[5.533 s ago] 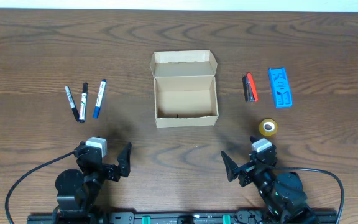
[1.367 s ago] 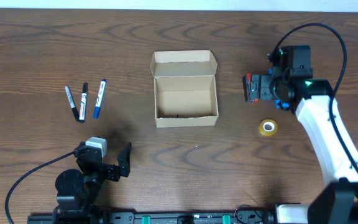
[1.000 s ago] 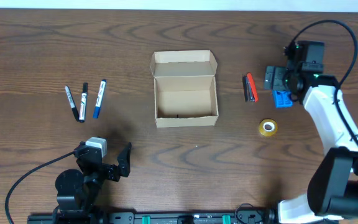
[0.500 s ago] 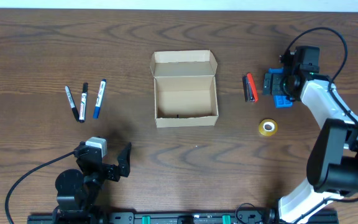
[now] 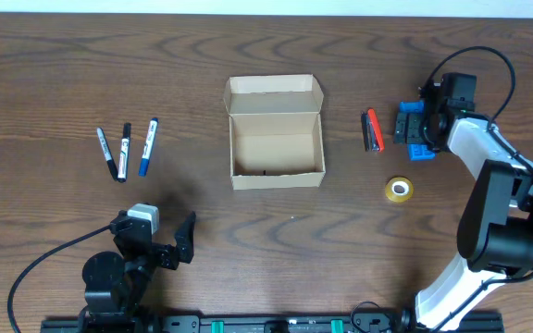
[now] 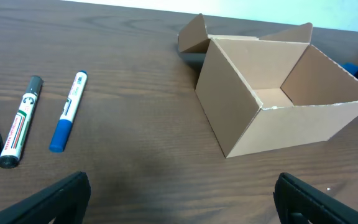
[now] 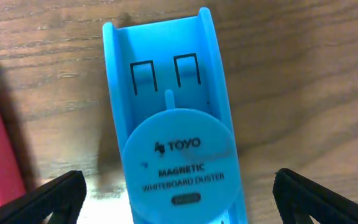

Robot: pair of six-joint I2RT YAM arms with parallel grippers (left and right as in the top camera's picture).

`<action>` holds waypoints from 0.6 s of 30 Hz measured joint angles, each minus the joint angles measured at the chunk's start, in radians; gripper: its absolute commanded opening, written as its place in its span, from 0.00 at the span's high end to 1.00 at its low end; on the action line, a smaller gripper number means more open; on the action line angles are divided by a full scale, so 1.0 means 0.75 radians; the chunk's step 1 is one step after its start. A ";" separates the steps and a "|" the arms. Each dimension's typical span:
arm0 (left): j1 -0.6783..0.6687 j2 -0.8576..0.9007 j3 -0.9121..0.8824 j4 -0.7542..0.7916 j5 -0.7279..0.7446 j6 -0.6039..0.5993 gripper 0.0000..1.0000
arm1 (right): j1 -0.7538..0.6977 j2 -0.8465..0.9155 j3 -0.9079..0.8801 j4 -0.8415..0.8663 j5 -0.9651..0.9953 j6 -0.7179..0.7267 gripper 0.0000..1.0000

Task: Pack container
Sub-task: 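Lower the right gripper and grasp the blue duster, lift it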

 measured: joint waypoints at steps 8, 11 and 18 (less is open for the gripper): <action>0.000 0.000 0.000 0.000 0.000 -0.001 0.05 | -0.003 0.051 0.006 0.024 -0.010 -0.015 0.17; 0.000 0.000 0.000 0.000 0.000 -0.001 0.05 | -0.006 0.052 0.007 0.026 -0.012 -0.017 0.28; 0.000 0.000 0.000 0.000 0.000 0.000 0.05 | -0.011 0.052 0.007 0.026 -0.008 -0.019 0.39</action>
